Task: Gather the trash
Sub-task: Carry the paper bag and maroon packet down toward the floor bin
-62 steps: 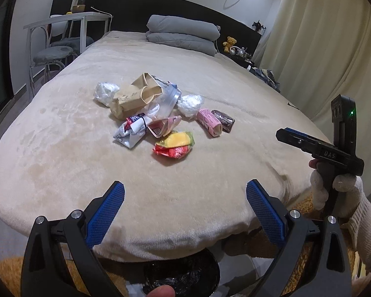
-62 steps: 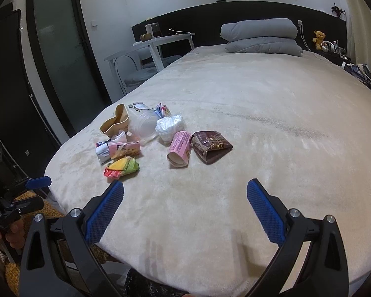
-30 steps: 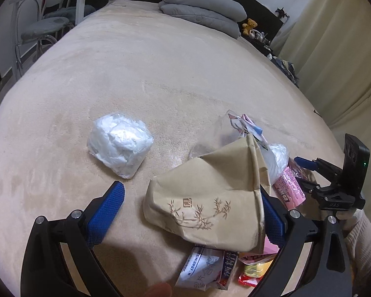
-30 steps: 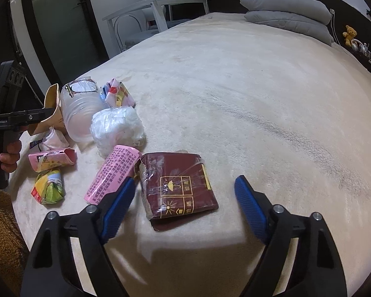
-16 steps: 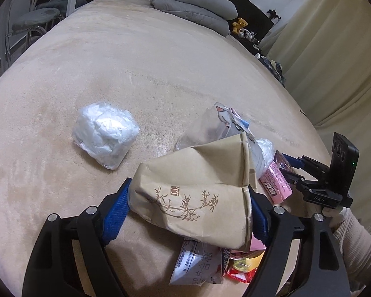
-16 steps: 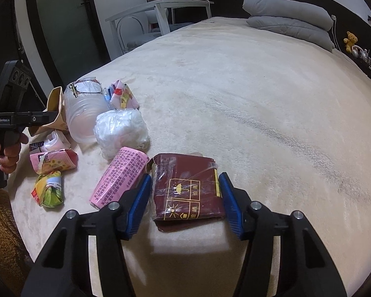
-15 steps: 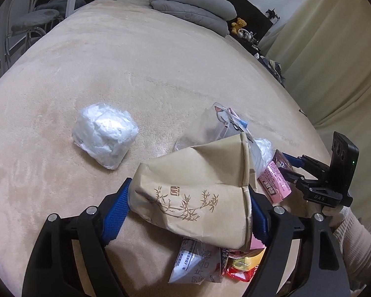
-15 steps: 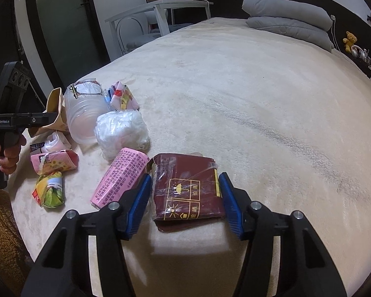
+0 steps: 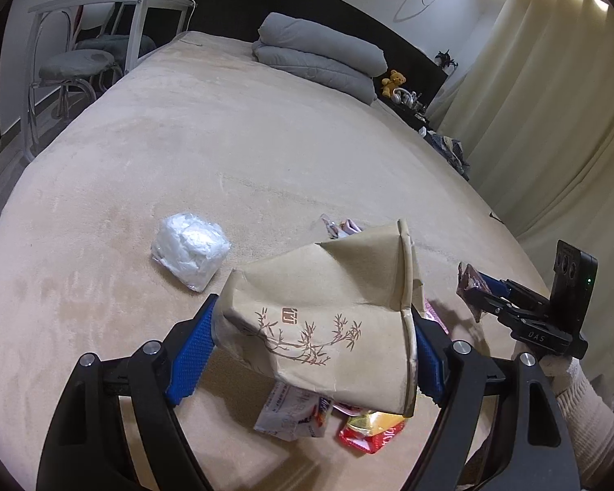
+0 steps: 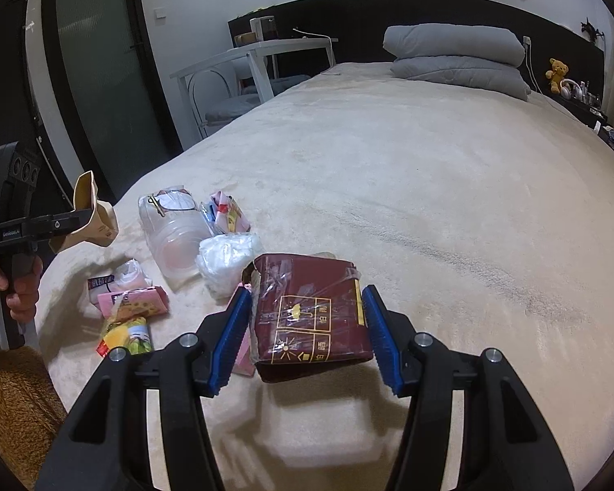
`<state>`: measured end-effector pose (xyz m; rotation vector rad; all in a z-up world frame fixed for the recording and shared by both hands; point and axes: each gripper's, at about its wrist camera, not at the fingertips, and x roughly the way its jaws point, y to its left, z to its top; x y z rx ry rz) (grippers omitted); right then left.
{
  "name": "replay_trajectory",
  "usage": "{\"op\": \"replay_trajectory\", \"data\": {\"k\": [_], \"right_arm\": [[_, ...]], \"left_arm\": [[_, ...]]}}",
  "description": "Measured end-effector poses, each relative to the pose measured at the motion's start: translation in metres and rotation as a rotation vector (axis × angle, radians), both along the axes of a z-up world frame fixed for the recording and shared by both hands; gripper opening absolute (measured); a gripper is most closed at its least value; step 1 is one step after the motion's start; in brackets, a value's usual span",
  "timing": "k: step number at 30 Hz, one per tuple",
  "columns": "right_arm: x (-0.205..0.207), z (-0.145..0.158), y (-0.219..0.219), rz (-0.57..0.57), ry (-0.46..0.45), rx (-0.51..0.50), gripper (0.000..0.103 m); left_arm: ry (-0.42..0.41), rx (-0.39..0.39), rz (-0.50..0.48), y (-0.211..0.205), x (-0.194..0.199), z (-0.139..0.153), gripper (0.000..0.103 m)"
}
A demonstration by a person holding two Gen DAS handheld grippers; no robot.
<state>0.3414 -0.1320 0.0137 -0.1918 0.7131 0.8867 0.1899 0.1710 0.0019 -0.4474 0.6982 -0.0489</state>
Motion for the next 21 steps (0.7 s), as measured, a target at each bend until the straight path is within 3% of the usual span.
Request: {"op": "replay_trajectory", "data": {"k": [12, 21], "right_arm": [[-0.043, 0.003, -0.036, -0.074, 0.016, 0.027, 0.057], [-0.112, 0.007, -0.069, -0.108, 0.022, 0.105, 0.057]], "left_arm": [[-0.123, -0.107, 0.027, -0.041, -0.057, 0.013, 0.080], [-0.144, -0.087, 0.001, -0.086, -0.103, 0.008, 0.080]]}}
